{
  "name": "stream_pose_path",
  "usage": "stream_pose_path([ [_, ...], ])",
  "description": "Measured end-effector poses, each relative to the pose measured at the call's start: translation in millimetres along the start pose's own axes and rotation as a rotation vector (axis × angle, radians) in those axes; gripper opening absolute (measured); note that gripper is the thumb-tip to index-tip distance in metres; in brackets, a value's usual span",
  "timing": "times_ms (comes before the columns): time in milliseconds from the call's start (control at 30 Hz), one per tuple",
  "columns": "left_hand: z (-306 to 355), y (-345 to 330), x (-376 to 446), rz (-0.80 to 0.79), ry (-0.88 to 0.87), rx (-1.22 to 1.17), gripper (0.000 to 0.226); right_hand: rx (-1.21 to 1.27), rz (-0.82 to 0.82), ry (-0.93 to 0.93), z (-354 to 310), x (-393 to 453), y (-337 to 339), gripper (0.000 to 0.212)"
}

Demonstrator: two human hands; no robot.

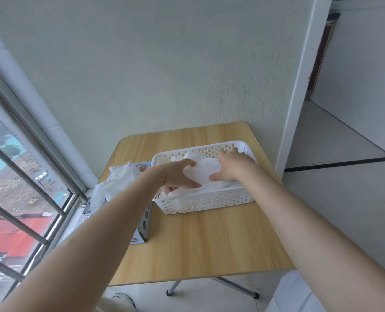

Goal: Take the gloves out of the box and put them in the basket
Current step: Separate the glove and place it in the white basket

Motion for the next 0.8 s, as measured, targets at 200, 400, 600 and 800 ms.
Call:
stream_pose_path([
  [200,-54.2,67.3,-59.2,0.575,-0.008,-0.280,0.007,0.272,0.210,0.298,-88.7,-10.9,28.6,0.041],
  [400,-147.8,67.6,-101.4,0.712,0.230,-0.258,0.010,0.493,0.112,0.513,-185.5,-10.3,-15.4,0.018],
  [600,-186.0,29.9,-109.2,0.561,0.278,-0.318,0.021,0.411,-0.001,0.478,-226.9,0.7,-47.5,0.048],
  [800,-190.0,17.5,-101.6,0.545,0.227,-0.362,0.014,0.253,0.015,0.364,-228.9,12.7,-50.7,0.037],
])
Point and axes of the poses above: each hand's wrist, its own x-axis towards the middle knuckle, its own y-axis out of the back of the hand, z = x × y, the point moved 7 cm from there along x, towards the middle knuckle, and after that the axes turned 12 degrees about x, right-handed, at the moved point
